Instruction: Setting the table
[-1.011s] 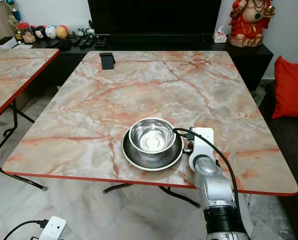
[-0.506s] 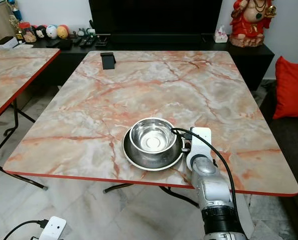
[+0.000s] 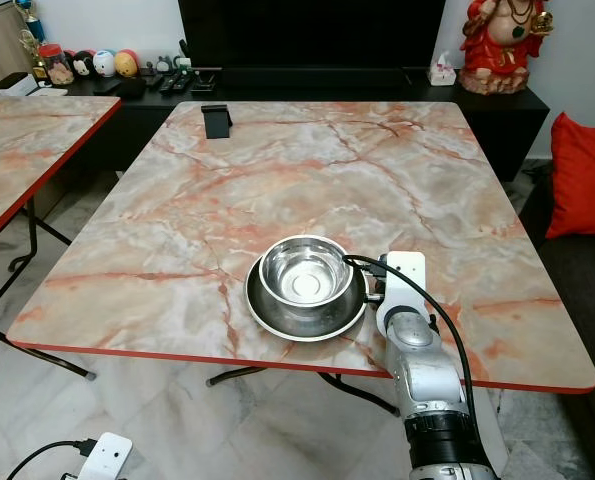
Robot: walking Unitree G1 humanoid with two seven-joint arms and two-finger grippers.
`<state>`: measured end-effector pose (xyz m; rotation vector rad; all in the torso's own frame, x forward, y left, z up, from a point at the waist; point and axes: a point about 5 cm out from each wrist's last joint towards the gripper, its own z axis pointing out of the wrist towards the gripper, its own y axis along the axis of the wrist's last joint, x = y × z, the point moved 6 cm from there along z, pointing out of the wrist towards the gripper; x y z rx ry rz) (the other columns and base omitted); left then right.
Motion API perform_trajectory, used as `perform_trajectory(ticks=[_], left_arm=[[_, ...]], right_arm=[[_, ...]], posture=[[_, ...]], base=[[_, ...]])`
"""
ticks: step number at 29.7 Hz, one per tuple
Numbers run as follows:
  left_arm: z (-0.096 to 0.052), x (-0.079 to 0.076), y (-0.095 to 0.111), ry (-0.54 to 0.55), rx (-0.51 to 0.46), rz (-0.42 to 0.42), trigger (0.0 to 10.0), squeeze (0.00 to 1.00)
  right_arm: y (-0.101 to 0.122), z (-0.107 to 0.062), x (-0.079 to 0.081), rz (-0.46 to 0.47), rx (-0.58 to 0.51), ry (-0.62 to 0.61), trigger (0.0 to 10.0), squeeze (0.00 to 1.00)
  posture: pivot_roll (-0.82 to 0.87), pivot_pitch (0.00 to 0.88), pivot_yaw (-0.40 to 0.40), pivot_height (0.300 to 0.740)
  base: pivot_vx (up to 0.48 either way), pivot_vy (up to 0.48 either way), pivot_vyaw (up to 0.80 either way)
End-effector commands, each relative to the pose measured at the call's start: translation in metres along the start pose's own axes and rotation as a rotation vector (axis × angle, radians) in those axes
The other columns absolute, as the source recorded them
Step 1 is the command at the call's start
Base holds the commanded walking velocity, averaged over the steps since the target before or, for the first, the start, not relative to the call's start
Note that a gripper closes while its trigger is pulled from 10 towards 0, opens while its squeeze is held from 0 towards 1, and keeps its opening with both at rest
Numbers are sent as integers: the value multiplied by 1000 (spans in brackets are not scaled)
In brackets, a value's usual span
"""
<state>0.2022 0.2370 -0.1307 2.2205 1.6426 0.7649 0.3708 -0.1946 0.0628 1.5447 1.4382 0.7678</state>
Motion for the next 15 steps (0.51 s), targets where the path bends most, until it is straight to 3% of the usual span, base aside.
perform_trajectory(ticks=[1,10,15], left_arm=[[-1,6,-2,15,4,19,10000,0],[-1,6,-1,14,4,20,10000,0],[-1,6,-2,14,3,19,10000,0]], right_arm=[[5,1,1,-10,-15,-6,10000,0],[14,0,-2,11,-59,-20,10000,0],[47,-6,-4,46,-232,-24,10000,0]], posture=[[-10,0,39,740],[-11,0,40,740],[-12,0,40,740]], base=[[0,0,0],[0,0,0],[0,0,0]])
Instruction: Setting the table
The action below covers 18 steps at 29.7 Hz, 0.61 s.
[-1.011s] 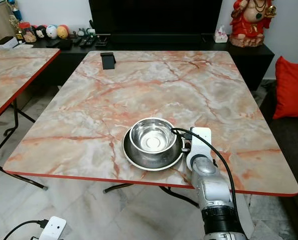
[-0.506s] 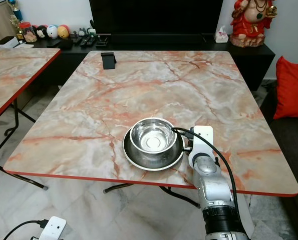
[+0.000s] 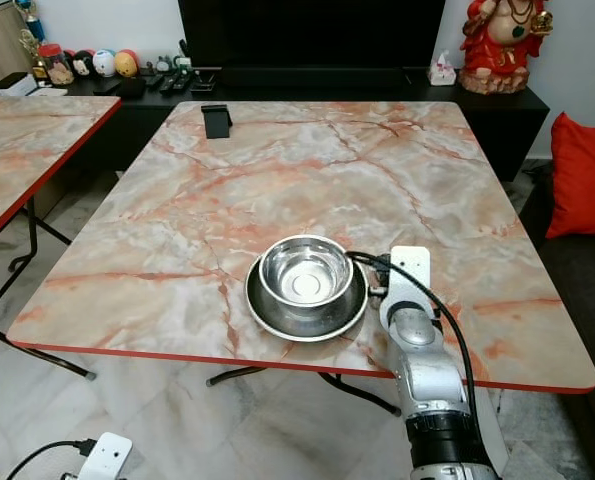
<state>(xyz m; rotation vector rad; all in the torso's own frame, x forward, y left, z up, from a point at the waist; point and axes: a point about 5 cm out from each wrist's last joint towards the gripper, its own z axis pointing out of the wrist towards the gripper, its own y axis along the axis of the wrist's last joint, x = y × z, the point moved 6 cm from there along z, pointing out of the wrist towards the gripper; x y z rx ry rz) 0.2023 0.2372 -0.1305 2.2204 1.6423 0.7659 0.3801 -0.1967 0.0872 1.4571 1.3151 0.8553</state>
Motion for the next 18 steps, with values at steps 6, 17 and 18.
perform_trajectory(ticks=[6,17,18], left_arm=[[-1,6,-2,15,-4,2,10000,0],[-2,6,-3,19,-22,-12,10000,0],[-2,6,-3,19,-27,-11,10000,0]], right_arm=[[58,-20,-7,14,-328,-32,10000,0],[65,-58,-36,-54,-536,-111,10000,0],[63,-63,-46,-75,-544,-123,10000,0]], posture=[[-21,0,38,740],[-39,0,36,740],[-43,0,35,740]], base=[[0,0,0],[0,0,0],[0,0,0]])
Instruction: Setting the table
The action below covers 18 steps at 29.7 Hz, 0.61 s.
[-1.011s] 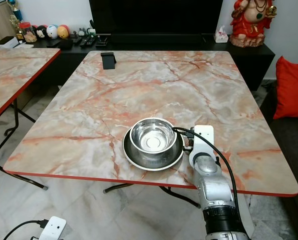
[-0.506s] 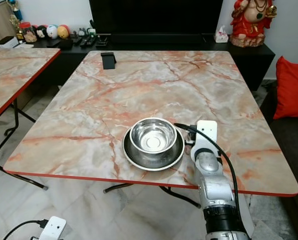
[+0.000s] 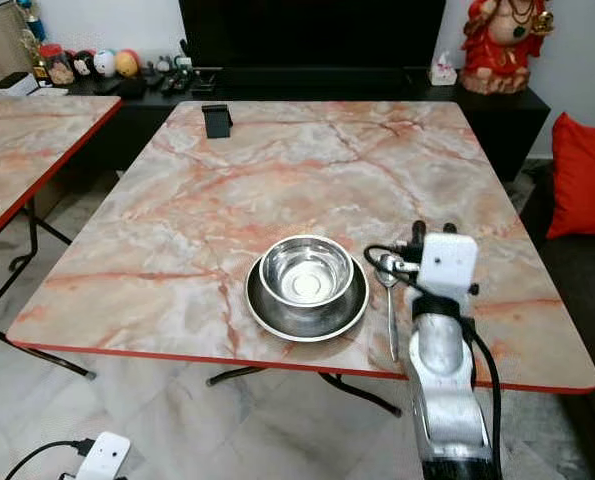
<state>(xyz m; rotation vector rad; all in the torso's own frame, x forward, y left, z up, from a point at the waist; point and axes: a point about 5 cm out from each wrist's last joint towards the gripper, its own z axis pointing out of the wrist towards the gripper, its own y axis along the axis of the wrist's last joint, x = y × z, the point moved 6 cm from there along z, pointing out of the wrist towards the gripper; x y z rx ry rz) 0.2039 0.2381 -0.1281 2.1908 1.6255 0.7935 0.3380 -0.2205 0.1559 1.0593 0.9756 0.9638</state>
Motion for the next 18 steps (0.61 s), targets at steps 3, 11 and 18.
perform_trajectory(ticks=[3,11,18], left_arm=[[-2,4,-4,17,0,-7,10000,0],[-2,1,-6,22,-6,-41,10000,0],[-2,-4,-7,6,-1,-43,10000,0]], right_arm=[[13,-4,-18,-35,-70,-19,10000,0],[3,-21,-2,48,-37,48,10000,0],[15,-12,-4,77,-71,20,10000,0]], posture=[[-49,0,34,740],[-62,0,23,740],[-74,0,22,740]], base=[[0,0,0],[0,0,0],[0,88,0]])
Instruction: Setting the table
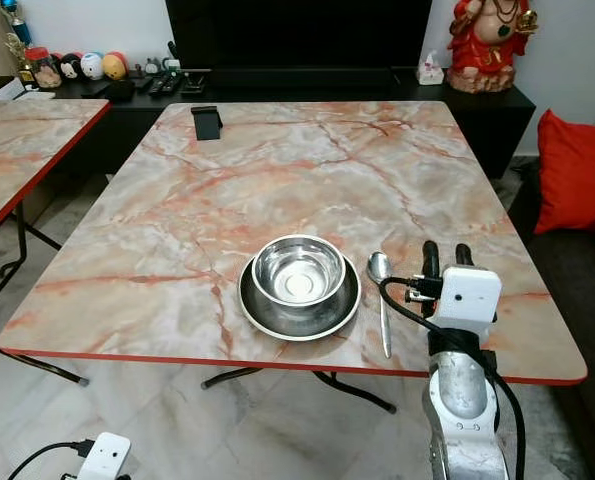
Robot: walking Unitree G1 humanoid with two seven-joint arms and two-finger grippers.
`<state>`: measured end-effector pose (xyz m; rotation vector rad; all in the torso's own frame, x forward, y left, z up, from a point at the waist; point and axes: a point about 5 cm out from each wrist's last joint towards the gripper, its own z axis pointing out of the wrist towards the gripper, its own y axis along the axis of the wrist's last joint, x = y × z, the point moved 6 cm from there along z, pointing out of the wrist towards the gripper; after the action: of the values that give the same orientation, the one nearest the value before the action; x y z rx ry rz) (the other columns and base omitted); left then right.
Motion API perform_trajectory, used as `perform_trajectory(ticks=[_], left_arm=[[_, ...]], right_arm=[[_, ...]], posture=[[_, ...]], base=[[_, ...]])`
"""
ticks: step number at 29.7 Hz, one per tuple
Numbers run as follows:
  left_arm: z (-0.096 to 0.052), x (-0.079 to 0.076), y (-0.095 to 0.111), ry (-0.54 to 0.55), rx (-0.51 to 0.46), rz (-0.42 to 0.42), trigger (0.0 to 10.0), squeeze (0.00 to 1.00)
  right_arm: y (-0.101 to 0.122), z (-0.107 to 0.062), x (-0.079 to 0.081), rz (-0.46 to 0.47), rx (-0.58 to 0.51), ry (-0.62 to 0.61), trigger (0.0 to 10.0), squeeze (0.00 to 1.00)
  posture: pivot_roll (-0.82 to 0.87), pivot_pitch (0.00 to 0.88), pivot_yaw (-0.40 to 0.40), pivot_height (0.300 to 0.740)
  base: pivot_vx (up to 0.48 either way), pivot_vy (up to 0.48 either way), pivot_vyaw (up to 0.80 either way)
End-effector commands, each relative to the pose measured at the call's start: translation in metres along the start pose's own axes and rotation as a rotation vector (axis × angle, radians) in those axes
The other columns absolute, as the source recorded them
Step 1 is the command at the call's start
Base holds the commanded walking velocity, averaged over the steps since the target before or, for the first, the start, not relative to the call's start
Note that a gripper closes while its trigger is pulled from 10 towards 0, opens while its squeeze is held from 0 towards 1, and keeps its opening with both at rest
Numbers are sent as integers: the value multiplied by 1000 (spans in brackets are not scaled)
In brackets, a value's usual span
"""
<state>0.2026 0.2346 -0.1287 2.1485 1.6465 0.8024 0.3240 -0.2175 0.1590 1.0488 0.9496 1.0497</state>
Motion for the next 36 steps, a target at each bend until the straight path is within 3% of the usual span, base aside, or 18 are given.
perform_trajectory(ticks=[1,18,36], left_arm=[[-1,-1,-6,-1,14,-11,10000,0],[0,1,-2,19,8,-33,10000,0],[0,4,-3,21,9,-29,10000,0]], right_arm=[[11,3,-2,15,-33,-9,10000,0],[22,17,-2,37,-67,-36,10000,0],[21,17,3,13,-62,-23,10000,0]], posture=[[-71,0,21,740],[-43,0,1,740],[-46,0,12,740]], base=[[0,368,0],[0,423,0],[0,480,0]])
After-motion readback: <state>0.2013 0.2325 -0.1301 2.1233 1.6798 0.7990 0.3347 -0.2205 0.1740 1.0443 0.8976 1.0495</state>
